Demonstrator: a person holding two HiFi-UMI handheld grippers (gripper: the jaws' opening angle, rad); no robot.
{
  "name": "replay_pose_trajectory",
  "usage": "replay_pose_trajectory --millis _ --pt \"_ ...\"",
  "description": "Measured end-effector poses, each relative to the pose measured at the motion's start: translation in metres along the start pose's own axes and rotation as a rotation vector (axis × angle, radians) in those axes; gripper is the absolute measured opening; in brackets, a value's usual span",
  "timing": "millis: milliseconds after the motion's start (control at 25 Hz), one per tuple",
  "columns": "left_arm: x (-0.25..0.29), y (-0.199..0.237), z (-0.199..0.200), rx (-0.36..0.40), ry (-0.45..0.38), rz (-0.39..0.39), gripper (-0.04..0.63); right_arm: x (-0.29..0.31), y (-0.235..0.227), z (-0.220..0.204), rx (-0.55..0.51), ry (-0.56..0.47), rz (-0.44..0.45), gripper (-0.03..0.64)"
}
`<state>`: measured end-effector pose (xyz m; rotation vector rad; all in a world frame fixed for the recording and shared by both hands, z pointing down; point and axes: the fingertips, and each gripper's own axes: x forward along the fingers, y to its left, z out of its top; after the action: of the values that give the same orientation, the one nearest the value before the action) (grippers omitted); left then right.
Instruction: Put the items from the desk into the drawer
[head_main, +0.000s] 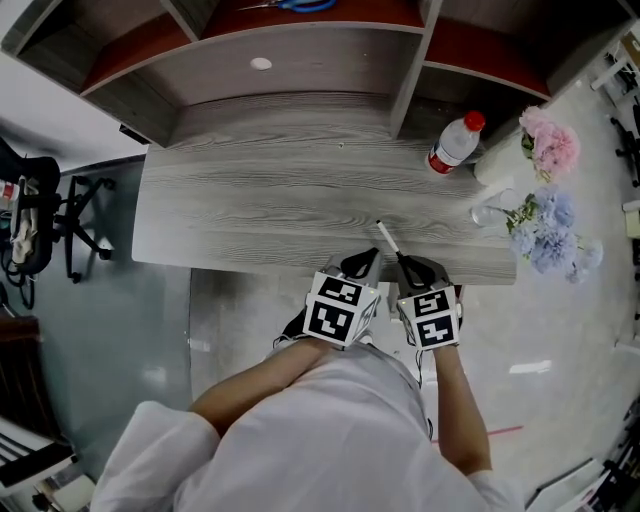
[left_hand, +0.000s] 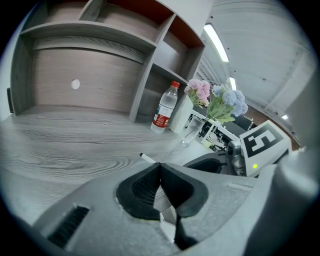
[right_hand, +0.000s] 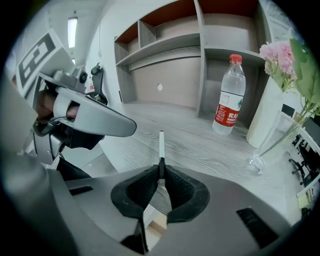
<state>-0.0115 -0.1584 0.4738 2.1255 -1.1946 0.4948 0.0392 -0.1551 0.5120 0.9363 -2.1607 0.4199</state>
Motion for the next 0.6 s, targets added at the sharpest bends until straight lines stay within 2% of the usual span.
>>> replay_pose_trajectory --millis 600 --pt "-0.004 -0.043 -0.022 0.028 0.009 -0.020 0.003 -0.038 0.000 -0.034 0.052 -0.025 -0.027 0.037"
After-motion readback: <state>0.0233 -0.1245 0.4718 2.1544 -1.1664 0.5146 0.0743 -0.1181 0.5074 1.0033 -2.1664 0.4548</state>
